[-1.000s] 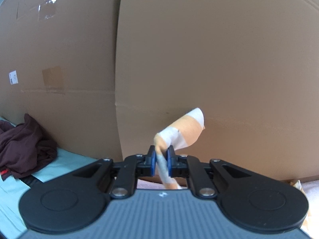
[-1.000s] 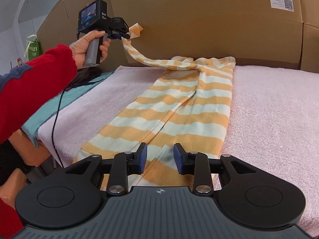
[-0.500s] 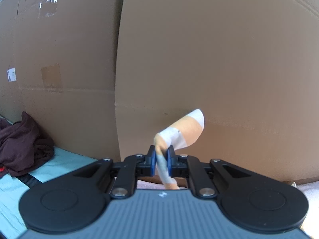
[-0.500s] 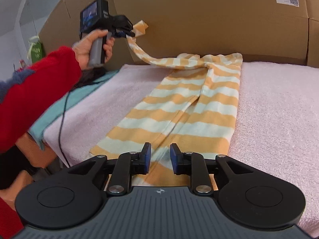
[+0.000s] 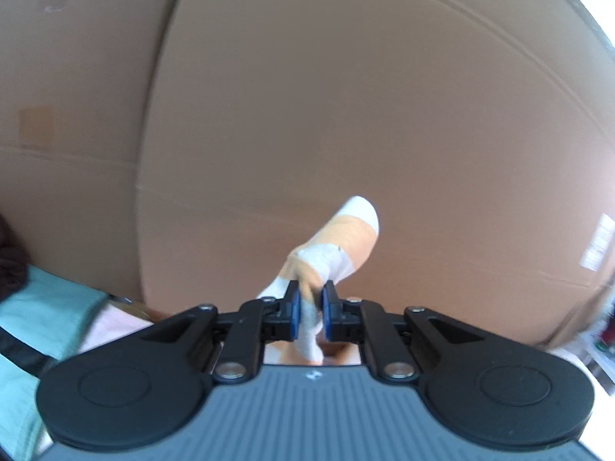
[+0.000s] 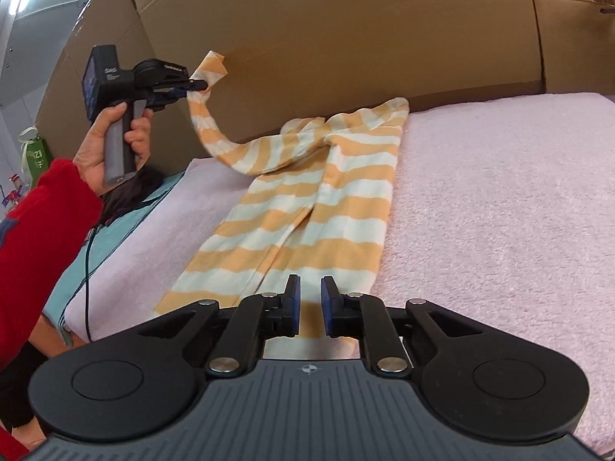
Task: Fold clothes
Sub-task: 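Lower the strip onto the shirt with the left gripper and open it, then grasp the striped shirt end with the right gripper and lift it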
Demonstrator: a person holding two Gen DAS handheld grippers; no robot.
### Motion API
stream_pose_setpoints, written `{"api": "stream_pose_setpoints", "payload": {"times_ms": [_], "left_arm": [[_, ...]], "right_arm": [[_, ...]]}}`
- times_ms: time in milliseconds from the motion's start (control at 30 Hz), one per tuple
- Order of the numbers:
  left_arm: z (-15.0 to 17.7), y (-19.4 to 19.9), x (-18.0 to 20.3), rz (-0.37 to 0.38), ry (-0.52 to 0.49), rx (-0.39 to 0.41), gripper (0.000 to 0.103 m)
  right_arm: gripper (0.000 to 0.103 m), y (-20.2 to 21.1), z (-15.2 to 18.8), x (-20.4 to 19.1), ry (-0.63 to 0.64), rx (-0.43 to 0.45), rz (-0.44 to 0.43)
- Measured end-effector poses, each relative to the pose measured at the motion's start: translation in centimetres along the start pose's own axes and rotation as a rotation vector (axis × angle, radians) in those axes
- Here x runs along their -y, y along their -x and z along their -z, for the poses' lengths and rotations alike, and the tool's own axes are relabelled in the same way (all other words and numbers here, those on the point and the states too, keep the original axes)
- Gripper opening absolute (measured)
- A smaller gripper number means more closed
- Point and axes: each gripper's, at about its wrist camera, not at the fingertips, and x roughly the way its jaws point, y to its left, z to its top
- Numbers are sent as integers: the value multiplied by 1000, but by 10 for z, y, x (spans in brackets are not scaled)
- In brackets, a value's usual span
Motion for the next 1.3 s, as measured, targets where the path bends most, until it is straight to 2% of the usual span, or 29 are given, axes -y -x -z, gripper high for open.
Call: {"api": "stream_pose_setpoints", "payload": {"times_ms": [67, 167, 333, 367, 467, 567, 600, 667, 800, 867, 900, 933, 967, 1033, 1133, 1167, 1233, 1267, 1300], "left_arm": [[12, 4, 8, 69, -9, -17, 8], [42, 10, 28, 192, -74, -61, 8], [89, 18, 48, 301, -194, -149, 8], [96, 19, 48, 331, -214, -173, 8], [126, 43, 82, 411, -301, -201, 8], [141, 57, 96, 479, -364, -232, 11], [146, 61, 96, 491, -378, -230, 14], [153, 69, 98, 486, -399, -214, 16], [161, 77, 94, 486, -383, -227, 23], [162, 82, 93, 501, -378, -232, 33], [163, 85, 92, 511, -377, -230, 44], [164, 87, 91, 522, -376, -226, 51], [165, 90, 90, 532, -375, -223, 51], [165, 89, 87, 525, -378, -217, 55], [165, 84, 86, 512, -366, -234, 55], [165, 85, 87, 512, -365, -232, 55], [165, 86, 88, 511, -365, -226, 55], [165, 87, 88, 512, -365, -224, 55], [165, 88, 86, 512, -362, -219, 55]], "right_arm": [[16, -1, -5, 7, -30, 3, -1], [18, 0, -11, 13, -68, 22, -19], [18, -1, -27, 9, -14, 69, 9], [21, -2, -31, 8, 2, 78, 15], [34, -6, -46, 15, -33, 100, -10], [34, -16, -59, 21, -62, 110, -18], [34, -20, -62, 23, -65, 110, -15], [35, -28, -70, 26, -71, 111, -9], [38, -41, -74, 27, -34, 11, -92], [39, -45, -72, 31, -75, -18, -122], [40, -45, -70, 33, -105, -30, -141], [40, -46, -68, 34, -135, -41, -161], [40, -47, -66, 36, -166, -52, -180], [41, -50, -65, 34, -173, -50, -159], [42, -56, -64, 33, -186, -84, -138], [39, -58, -64, 32, -186, -95, -130], [11, -59, -63, 30, -165, -105, -123], [4, -58, -63, 30, -163, -102, -126], [4, -53, -64, 32, -178, -87, -143]]}}
